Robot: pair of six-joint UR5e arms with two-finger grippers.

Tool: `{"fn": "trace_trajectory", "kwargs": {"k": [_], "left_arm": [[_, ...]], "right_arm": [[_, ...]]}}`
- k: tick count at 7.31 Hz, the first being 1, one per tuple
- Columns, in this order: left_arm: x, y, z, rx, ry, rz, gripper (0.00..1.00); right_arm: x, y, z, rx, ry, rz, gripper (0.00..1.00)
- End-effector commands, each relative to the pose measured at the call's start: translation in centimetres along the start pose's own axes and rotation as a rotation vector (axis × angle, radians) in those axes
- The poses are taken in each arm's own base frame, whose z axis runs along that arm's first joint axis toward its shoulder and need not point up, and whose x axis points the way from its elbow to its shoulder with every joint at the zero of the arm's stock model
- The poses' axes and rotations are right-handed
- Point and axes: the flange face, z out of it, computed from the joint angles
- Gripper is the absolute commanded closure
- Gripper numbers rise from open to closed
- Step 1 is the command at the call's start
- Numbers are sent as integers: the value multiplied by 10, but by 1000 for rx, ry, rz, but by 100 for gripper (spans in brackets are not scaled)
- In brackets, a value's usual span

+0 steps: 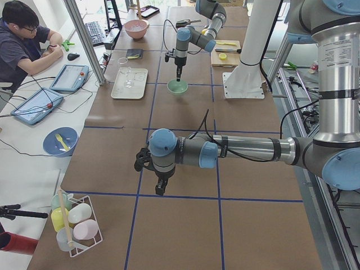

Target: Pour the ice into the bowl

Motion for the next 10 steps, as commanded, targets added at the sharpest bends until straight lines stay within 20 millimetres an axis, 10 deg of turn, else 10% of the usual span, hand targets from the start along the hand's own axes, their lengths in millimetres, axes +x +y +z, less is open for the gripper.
{"fn": "trace_trajectory", "kwargs": {"k": [1, 2, 4, 6, 8, 10], "left_arm": [[-1, 1, 1, -2, 0, -2, 0], [-1, 2, 1, -3, 0, -3, 0], [-2, 3, 2, -5, 1, -5, 0], [-6, 5, 6, -13, 2, -14, 0], [-3, 7, 3, -8, 1, -8, 0], [2, -5, -3, 8, -3, 14, 0]], "right_arm": [[2, 0, 4, 2, 7, 2, 69], [6, -1, 7, 6, 14, 5, 3], [7, -7, 4, 43, 15, 2, 0], [38, -78, -34, 69, -7, 28, 0], [121, -150, -78, 17, 11, -33, 0], [195, -179, -116, 25, 69, -148, 0]]}}
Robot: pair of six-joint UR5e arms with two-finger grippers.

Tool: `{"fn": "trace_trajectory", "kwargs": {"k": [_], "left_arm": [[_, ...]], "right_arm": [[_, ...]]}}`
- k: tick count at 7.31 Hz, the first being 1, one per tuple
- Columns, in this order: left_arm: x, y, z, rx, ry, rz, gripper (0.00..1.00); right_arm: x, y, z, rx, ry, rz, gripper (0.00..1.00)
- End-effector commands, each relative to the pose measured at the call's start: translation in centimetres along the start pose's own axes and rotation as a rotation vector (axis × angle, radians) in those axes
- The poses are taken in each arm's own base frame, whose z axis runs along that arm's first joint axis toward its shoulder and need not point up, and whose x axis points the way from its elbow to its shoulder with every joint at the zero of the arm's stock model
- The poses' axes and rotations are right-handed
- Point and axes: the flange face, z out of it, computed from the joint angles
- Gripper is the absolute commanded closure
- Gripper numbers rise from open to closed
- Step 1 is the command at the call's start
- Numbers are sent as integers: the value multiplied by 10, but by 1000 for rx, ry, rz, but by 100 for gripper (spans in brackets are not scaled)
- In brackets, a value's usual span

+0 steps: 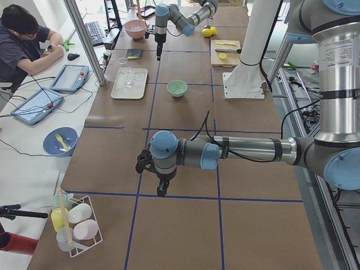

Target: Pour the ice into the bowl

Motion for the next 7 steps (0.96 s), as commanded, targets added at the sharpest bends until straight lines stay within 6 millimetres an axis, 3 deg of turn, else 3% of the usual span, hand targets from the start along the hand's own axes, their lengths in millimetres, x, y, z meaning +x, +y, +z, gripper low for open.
{"fn": "trace_trajectory", "kwargs": {"k": [1, 3, 4, 5, 6, 7], "left_arm": [[11, -24, -12, 33, -9, 39, 0], [25, -53, -28, 71, -10, 82, 0], [36, -68, -38, 94, -4, 107, 0], [45, -83, -48, 139, -11, 157, 0], [57, -96, -60, 246, -21, 269, 0], [70, -100, -73, 334, -5, 198, 0]], "right_arm": [[97, -23, -34, -3, 58, -116, 0], [221, -43, -73, -13, 75, -151, 0], [298, -26, -79, -46, 85, -132, 0], [357, -18, -89, -68, 86, -207, 0], [401, -9, -99, -76, 81, -246, 0], [429, -1, -103, -83, 89, -261, 0]]}}
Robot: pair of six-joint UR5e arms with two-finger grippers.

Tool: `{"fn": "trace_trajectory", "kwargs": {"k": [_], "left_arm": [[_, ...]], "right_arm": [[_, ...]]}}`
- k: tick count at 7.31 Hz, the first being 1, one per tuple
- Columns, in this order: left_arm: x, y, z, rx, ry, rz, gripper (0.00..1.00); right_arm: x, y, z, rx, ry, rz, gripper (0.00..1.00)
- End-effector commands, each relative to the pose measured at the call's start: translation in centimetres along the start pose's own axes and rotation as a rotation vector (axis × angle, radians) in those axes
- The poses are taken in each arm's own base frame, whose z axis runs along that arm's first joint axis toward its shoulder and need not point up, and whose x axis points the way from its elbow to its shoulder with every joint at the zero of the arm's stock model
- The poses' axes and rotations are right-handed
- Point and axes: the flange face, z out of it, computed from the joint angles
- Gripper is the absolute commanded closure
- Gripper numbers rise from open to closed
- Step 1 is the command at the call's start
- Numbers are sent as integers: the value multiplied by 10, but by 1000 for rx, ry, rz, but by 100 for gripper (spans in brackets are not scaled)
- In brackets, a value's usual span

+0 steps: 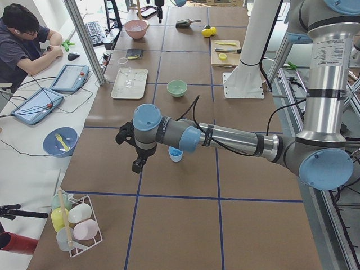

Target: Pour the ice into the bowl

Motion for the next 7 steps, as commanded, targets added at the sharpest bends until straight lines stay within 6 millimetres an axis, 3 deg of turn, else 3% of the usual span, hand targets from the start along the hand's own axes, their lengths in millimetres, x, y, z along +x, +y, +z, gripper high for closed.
{"fn": "trace_trajectory", "kwargs": {"k": [1, 3, 4, 5, 6, 7], "left_arm": [[27, -20, -20, 189, 14, -66, 0], [41, 1, -12, 280, 34, 47, 0], [44, 35, -14, 365, 54, 42, 0], [63, 43, -8, 447, 72, -5, 0], [77, 51, 11, 488, 38, -19, 0], [95, 45, 29, 510, 43, -85, 0]], "right_arm": [[61, 31, -7, -10, 11, -44, 0], [73, 41, -4, -13, 16, -31, 0], [79, 48, 1, -24, 19, -19, 0], [82, 51, 1, -23, 22, -16, 0], [82, 51, 2, -26, 22, -12, 0], [83, 51, 1, -24, 25, -11, 0]]}}
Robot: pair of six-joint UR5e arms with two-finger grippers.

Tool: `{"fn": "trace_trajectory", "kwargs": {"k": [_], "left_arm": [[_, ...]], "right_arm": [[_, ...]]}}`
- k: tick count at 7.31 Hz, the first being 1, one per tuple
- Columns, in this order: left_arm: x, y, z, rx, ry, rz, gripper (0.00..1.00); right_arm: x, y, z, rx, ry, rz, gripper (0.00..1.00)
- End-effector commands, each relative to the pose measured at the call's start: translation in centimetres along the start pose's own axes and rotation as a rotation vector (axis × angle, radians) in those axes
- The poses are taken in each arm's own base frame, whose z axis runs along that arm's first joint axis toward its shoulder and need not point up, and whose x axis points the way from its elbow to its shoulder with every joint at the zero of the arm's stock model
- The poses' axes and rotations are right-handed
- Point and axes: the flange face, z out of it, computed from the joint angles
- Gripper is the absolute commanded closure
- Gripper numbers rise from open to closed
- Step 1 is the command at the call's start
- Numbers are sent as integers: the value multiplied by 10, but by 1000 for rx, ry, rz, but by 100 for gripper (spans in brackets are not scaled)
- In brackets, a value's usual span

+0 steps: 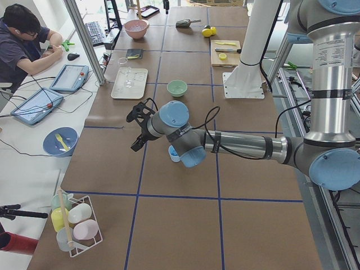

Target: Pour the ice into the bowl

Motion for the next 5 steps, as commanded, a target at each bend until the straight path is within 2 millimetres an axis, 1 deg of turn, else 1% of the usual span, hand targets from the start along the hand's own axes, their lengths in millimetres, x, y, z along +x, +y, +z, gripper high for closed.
{"fn": "trace_trajectory", "kwargs": {"k": [1, 2, 3, 4, 5], "left_arm": [[39, 24, 37, 105, -46, -105, 0], [56, 47, 51, 171, -85, -127, 0], [63, 68, 53, 201, -105, -126, 0], [72, 85, 57, 242, -143, -120, 0], [89, 98, 71, 273, -168, -145, 0]], "right_arm": [[5, 7, 3, -7, 7, 15, 0], [6, 8, 2, -6, 9, 23, 0], [6, 9, 3, -7, 8, 24, 0], [9, 12, 6, -14, 8, 27, 0], [13, 19, 10, -22, 9, 35, 0]]}}
